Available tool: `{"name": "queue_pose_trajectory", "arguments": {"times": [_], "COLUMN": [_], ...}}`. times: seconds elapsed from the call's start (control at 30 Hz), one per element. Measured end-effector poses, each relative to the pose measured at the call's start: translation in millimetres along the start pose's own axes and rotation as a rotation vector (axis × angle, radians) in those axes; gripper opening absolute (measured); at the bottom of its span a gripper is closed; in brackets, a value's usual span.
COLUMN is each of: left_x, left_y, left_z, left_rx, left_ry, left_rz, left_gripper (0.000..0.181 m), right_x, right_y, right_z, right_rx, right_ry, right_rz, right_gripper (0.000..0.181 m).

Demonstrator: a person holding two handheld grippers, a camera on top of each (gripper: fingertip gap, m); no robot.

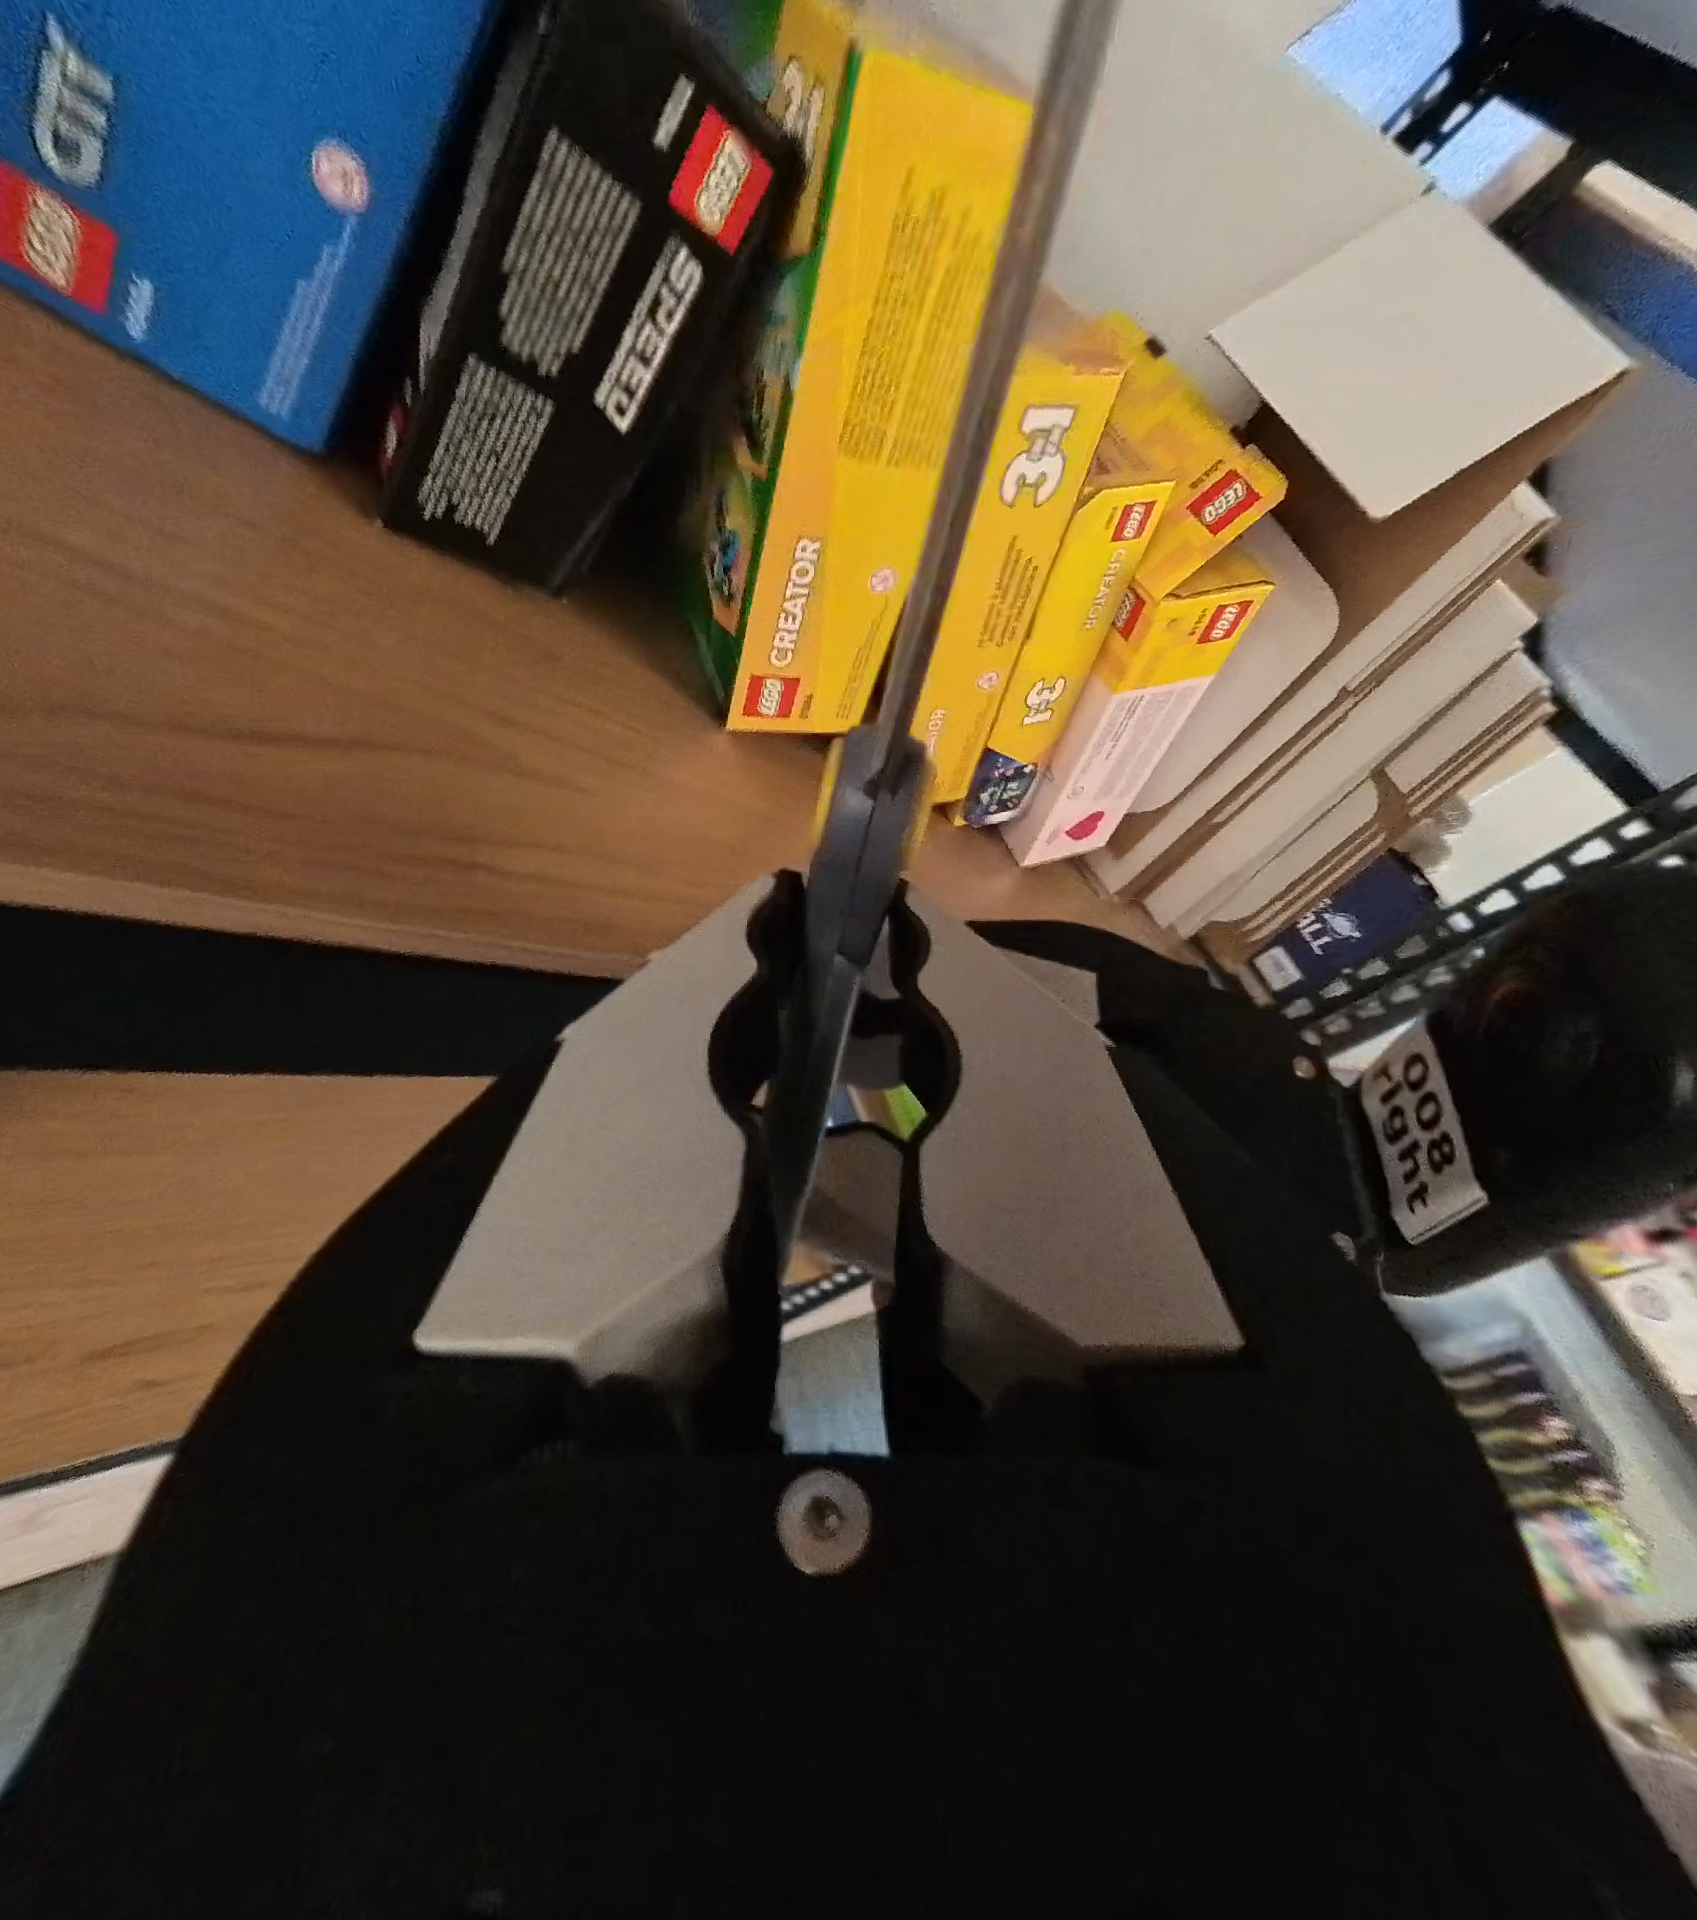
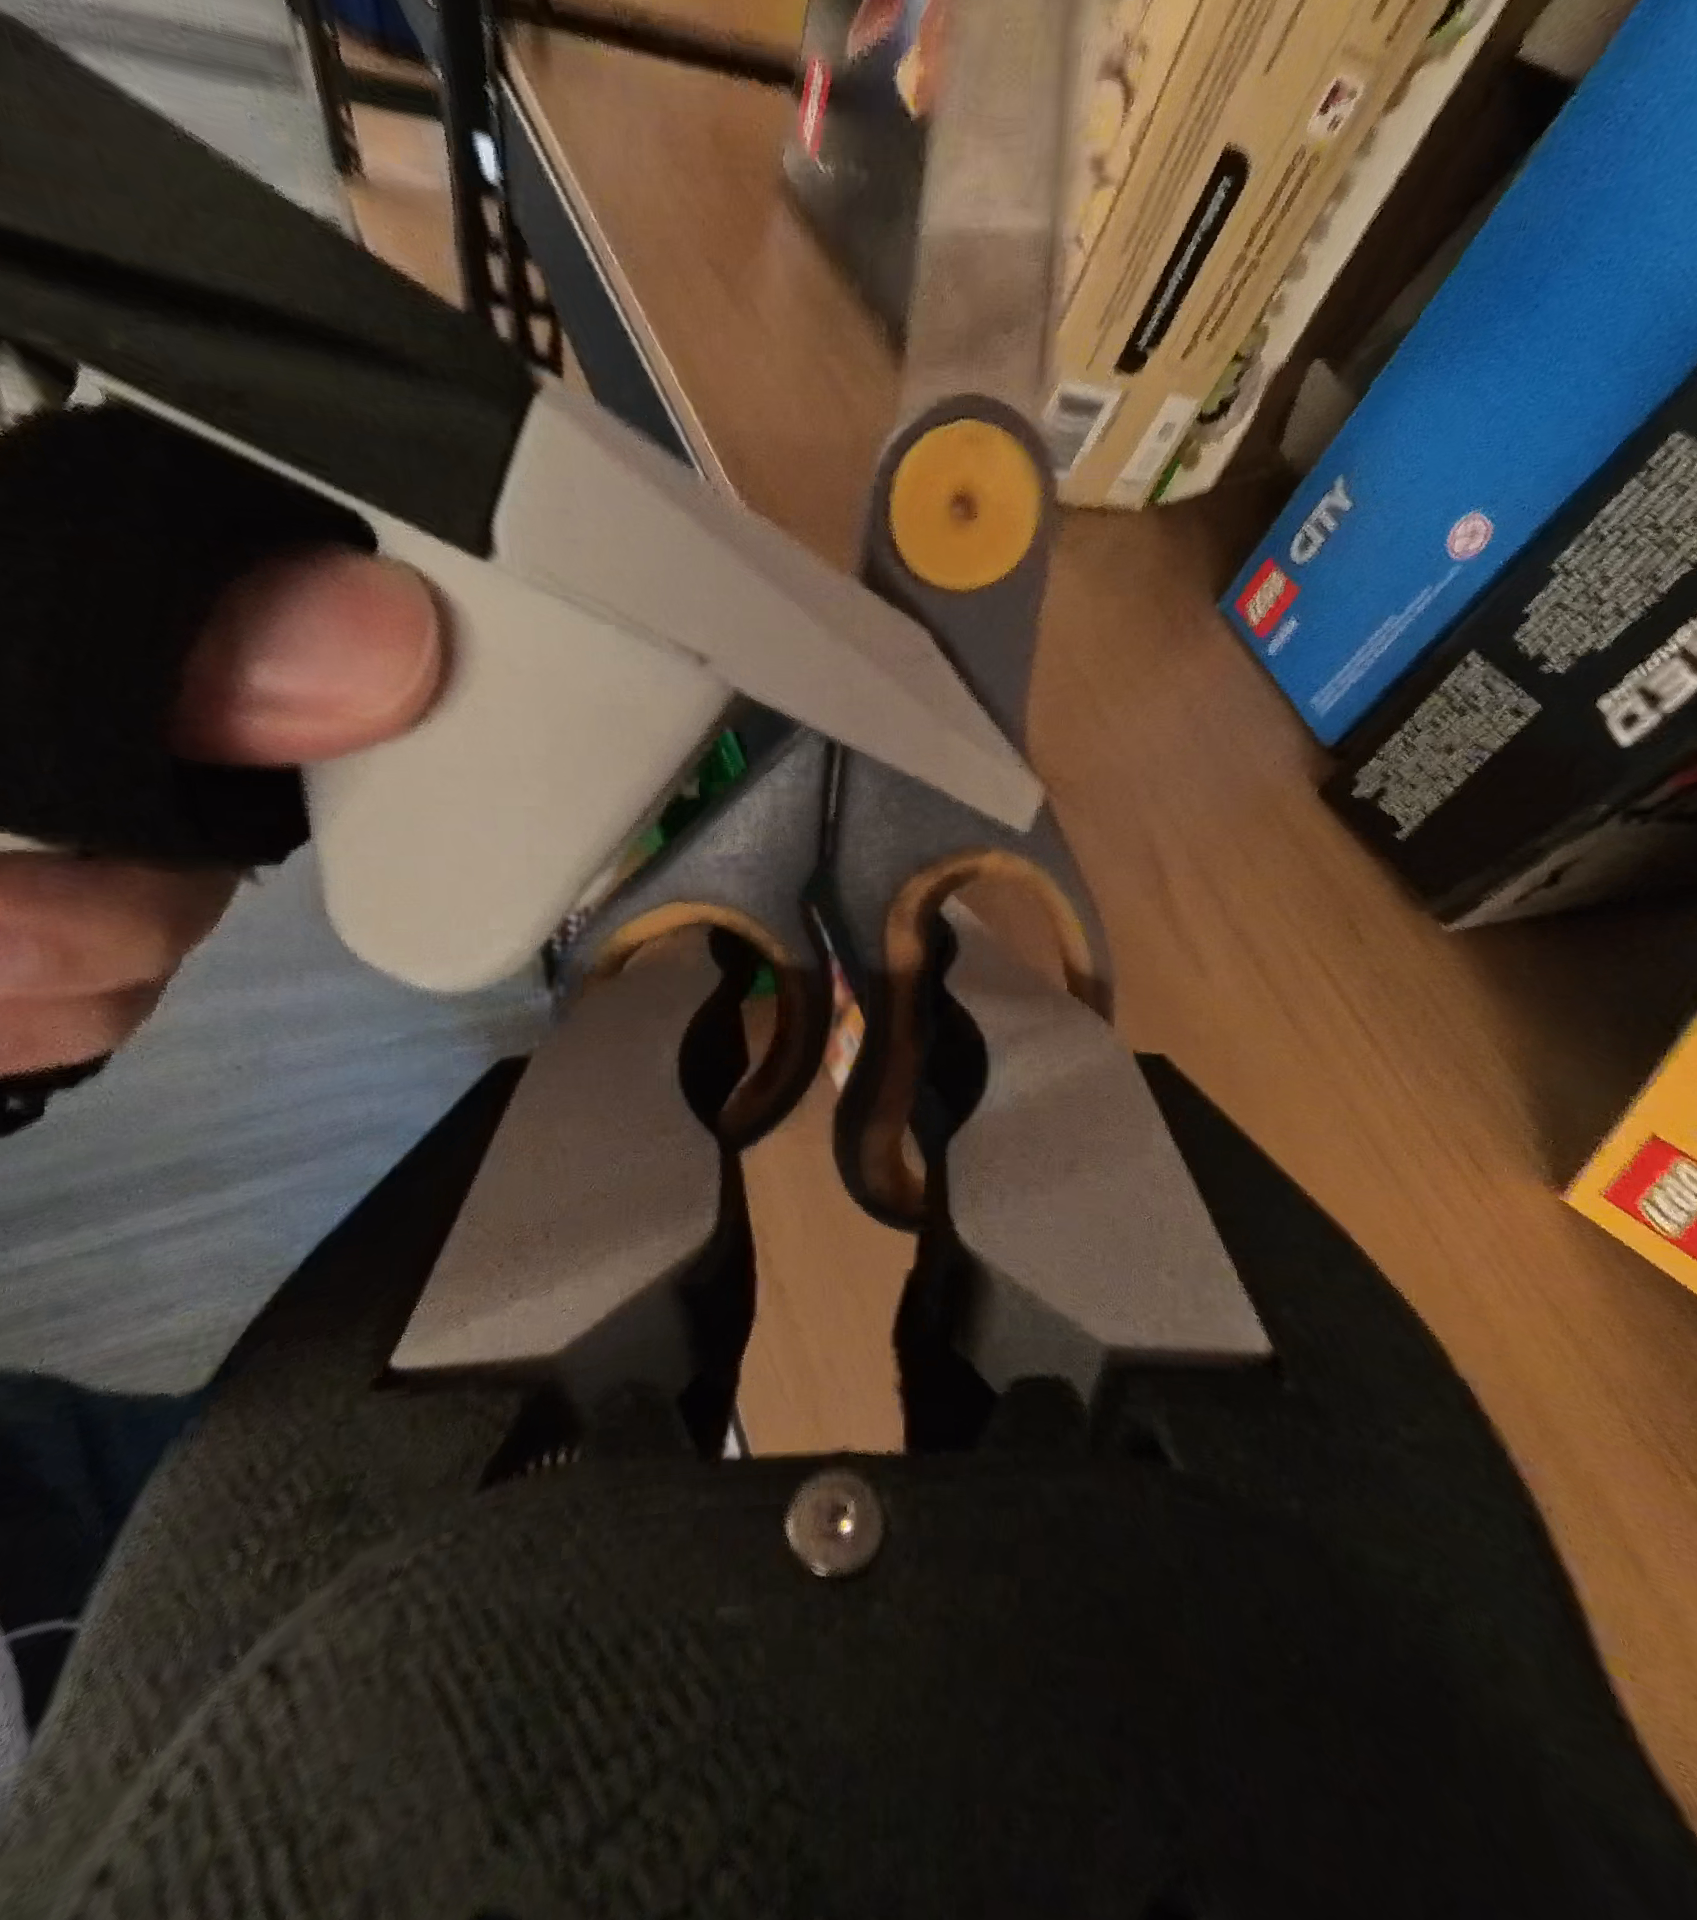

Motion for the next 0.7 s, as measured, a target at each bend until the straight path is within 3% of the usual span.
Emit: {"name": "queue_pose_trajectory", "arguments": {"times": [0.1,0.17,0.23,0.27,0.37,0.5,0.7], "left_x": [16,29,44,52,75,82,70], "left_y": [9,22,40,52,93,131,137], "left_z": [8,16,22,23,14,-14,-58], "left_rx": [0.032,0.015,0.009,0.022,0.119,0.179,0.089], "left_ry": [-0.133,-0.178,-0.23,-0.265,-0.379,-0.408,-0.335], "left_rz": [-0.03,-0.077,-0.083,-0.058,0.046,0.071,-0.007], "left_gripper": [0.014,0.018,0.033,0.042,0.046,0.044,0.042], "right_x": [20,39,59,70,91,101,118], "right_y": [-3,-1,6,10,16,4,-7], "right_z": [-7,-16,-22,-23,-21,-16,-19], "right_rx": [0.108,0.309,0.541,0.662,0.939,1.032,1.208], "right_ry": [-0.076,-0.201,-0.353,-0.422,-0.576,-0.626,-0.77], "right_rz": [0.11,0.211,0.296,0.335,0.346,0.26,0.191], "right_gripper": [0.023,0.022,0.02,0.02,0.02,0.034,0.036]}}
Point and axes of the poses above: each gripper's, where its closed fingertips meet, y back along the fingers, x out of its top, z = x × y across the jaws, the point moved 4 cm from there along y, back along the fingers, and after that the axes turned 1 degree about z, right-handed, at the moved point
